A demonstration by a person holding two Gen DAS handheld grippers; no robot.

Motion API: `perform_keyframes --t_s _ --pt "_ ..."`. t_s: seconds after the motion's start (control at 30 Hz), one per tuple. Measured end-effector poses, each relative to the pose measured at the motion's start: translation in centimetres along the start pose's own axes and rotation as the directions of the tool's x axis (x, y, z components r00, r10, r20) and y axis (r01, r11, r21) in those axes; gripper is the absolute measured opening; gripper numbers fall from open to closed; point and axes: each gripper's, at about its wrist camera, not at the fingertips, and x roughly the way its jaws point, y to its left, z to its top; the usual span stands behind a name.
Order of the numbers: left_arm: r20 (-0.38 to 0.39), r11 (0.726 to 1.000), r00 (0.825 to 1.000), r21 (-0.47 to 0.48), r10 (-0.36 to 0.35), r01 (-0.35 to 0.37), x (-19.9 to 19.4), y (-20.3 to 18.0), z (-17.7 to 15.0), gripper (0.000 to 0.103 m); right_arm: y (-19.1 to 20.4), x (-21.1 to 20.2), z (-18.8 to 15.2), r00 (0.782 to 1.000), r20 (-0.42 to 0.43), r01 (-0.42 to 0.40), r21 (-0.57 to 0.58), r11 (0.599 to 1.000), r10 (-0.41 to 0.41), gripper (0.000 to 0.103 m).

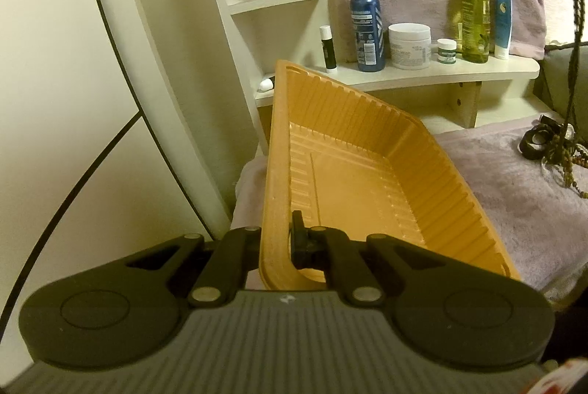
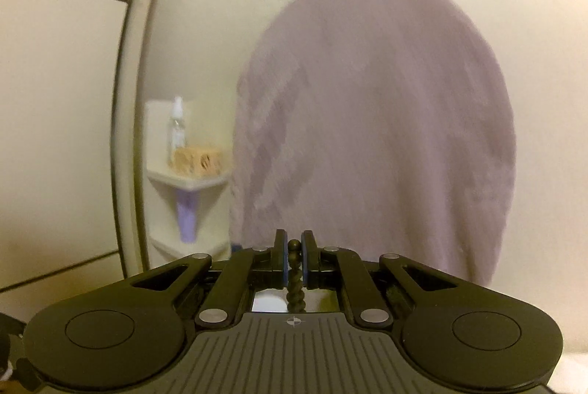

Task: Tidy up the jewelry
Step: 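Lift the dark bead strand and lower it into the tray with the right gripper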

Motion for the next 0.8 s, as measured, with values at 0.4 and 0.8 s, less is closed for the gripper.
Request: perform_keyframes --t_s 0.4,0.8 --pt "-0.002 1.000 1.000 0.001 -0.008 0.008 0.2 0.1 0.0 0.004 2.1 0.8 5.3 0.989 0.126 -0.077 -0.028 0.997 0.080 0.007" --pt "-0.006 1.000 1.000 -0.002 -0.024 0.024 0.4 0.1 0.0 0.004 6.9 7.3 4.8 0.957 0.049 -0.287 0.046 0.957 0.285 0.007"
